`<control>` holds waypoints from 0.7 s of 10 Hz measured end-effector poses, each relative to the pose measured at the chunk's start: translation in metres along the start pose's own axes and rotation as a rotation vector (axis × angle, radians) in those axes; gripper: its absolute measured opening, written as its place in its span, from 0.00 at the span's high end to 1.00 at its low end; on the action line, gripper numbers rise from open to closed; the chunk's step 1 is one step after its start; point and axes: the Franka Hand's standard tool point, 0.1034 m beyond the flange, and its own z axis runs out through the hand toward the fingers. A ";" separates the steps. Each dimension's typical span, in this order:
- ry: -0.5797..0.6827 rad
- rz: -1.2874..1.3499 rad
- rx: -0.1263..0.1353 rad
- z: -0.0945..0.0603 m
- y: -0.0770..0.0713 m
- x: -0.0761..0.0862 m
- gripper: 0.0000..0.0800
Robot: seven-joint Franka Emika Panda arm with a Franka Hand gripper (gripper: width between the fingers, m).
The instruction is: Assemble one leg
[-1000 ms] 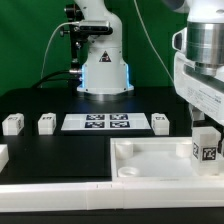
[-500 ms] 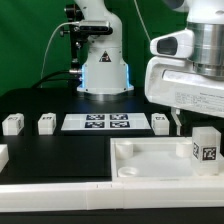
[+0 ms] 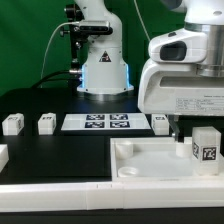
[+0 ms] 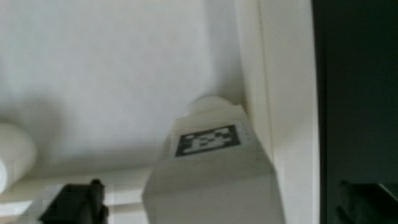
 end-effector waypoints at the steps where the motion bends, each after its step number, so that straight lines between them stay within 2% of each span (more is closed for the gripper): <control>1: 0.000 -0.097 -0.001 0.000 0.001 0.000 0.19; 2: 0.000 -0.129 -0.001 0.000 0.001 0.000 0.19; 3: 0.000 -0.133 -0.001 0.000 0.001 0.000 0.33; 4: 0.000 -0.133 -0.001 0.000 0.001 0.000 0.33; 5: 0.000 -0.133 -0.001 0.000 0.001 0.000 0.51; 6: 0.000 -0.133 -0.001 0.000 0.001 0.000 0.51; 7: 0.000 -0.133 -0.001 0.000 0.001 0.000 0.64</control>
Offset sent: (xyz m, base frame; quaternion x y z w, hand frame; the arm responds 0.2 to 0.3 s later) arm 0.0000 0.0000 0.0000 0.0000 0.0000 0.0000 1.0000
